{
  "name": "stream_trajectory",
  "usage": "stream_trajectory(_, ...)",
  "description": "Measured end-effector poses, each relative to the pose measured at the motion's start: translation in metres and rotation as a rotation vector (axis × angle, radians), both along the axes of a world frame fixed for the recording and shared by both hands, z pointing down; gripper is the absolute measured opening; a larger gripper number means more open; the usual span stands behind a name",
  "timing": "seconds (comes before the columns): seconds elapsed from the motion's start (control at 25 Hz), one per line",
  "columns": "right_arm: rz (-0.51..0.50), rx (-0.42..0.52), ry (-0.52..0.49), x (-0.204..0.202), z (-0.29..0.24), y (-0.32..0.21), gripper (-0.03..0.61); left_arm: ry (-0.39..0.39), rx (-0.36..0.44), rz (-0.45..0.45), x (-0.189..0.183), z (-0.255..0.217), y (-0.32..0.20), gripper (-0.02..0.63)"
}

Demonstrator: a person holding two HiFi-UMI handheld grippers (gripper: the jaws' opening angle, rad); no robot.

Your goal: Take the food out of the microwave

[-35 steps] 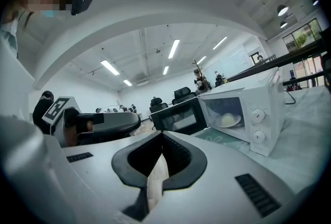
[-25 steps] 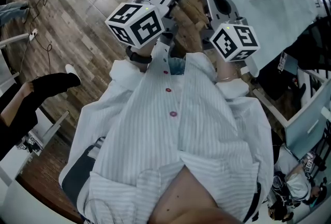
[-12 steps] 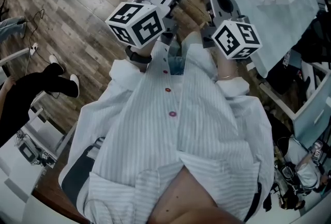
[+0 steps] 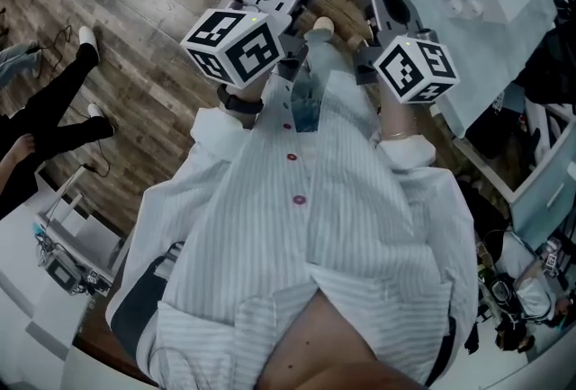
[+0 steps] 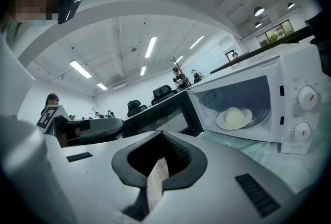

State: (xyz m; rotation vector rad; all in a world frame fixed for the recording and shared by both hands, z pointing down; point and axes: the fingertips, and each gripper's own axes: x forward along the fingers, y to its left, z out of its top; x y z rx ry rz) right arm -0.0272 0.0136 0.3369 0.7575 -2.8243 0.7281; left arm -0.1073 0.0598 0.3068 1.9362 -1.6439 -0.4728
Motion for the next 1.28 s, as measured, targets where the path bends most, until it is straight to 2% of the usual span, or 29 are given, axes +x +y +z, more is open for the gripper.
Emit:
stream_trajectory(0.2,0.020,-0.013,0.002,-0.013,0.004,-0.043,0.032,0.009,-0.007,0.009,-0.016,0.004,-0.044,0.008)
stream_trajectory(0.52,0.042,-0.037,0.005,-0.019,0.000,-0.103,0.032,0.012,-0.019,0.056,-0.016,-0.001,-0.114,0.008)
stream_trajectory(0.92,0.077,-0.069,-0.010,0.002,0.003,-0.163,0.032,0.010,-0.017,0.124,0.012,-0.005,-0.190,0.008)
stream_trajectory(1.28,0.071,-0.095,-0.014,0.009,0.010,-0.187,0.032,0.007,-0.046,0.122,0.018,0.003,-0.223,0.008)
